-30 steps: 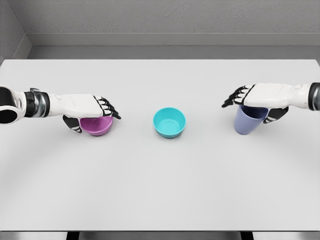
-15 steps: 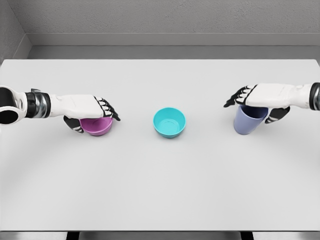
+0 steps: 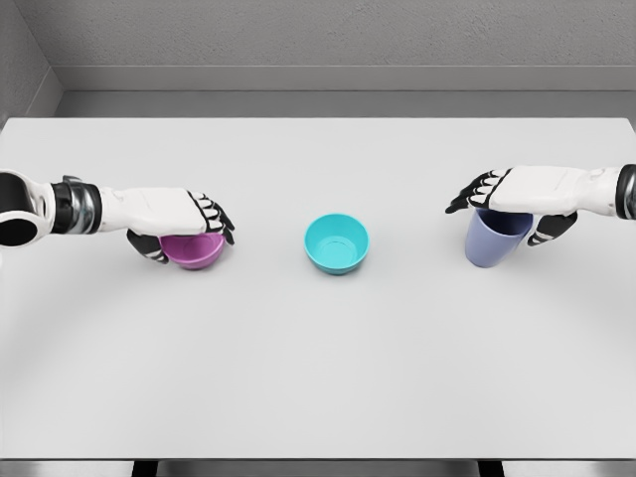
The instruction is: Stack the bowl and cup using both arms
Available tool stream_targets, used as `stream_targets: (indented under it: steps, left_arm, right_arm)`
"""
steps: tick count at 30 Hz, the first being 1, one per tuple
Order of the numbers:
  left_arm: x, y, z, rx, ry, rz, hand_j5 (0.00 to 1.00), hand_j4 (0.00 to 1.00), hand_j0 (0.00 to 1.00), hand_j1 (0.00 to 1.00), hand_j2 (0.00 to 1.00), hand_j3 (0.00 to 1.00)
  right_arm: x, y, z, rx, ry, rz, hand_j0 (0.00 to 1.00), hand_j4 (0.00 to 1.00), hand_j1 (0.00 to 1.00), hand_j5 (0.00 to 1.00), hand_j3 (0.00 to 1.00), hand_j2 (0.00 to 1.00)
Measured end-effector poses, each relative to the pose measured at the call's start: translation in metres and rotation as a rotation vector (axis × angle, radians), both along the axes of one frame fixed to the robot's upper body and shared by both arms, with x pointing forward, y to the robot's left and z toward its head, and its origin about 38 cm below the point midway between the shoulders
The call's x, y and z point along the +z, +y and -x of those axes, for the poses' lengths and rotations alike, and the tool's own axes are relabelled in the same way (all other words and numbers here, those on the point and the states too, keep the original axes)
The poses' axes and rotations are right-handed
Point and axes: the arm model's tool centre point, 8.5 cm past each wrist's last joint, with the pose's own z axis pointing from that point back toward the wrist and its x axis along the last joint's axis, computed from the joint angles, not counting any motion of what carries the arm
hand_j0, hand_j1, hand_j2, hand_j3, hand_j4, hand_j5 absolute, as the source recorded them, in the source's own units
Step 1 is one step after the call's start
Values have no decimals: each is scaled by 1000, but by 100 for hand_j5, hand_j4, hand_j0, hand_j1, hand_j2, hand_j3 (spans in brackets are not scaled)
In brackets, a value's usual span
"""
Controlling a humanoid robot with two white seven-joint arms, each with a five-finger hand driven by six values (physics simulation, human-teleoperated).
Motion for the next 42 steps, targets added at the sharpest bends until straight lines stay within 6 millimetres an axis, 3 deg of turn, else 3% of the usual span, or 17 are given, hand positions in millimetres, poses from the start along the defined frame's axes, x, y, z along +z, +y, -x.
stream_targets:
  steps: [4,15,22,30,37,42]
  left_arm:
    - [5,-3,-1,-11,-15,-3,70,70,70,70,70,70]
    - [34,-32,-3,-83,-80,38,70,70,70,70,70,70]
    - [49,-66,-9,-142,-114,82,70,70,70,70,70,70]
    - [70,-120,-11,-241,-157,140,70,70,70,70,70,70]
    - [61,-157,-3,-313,-131,160,71,71,71,71,71,71]
    - [58,-168,-3,-327,-121,166,72,72,72,72,72,72]
  right_arm:
    - [0,0,0,0,0,0,100,100,100,100,100,100]
    - [0,0,0,0,0,0,100,100,100,100,100,100]
    - [0,0,0,0,0,0,100,100,100,100,100,100]
    - [0,0,0,-1,0,1,100,100,100,100,100,100]
    - [0,0,0,0,0,0,100,100,100,100,100,100]
    - [0,0,0,-1,0,1,100,100,100,100,100,100]
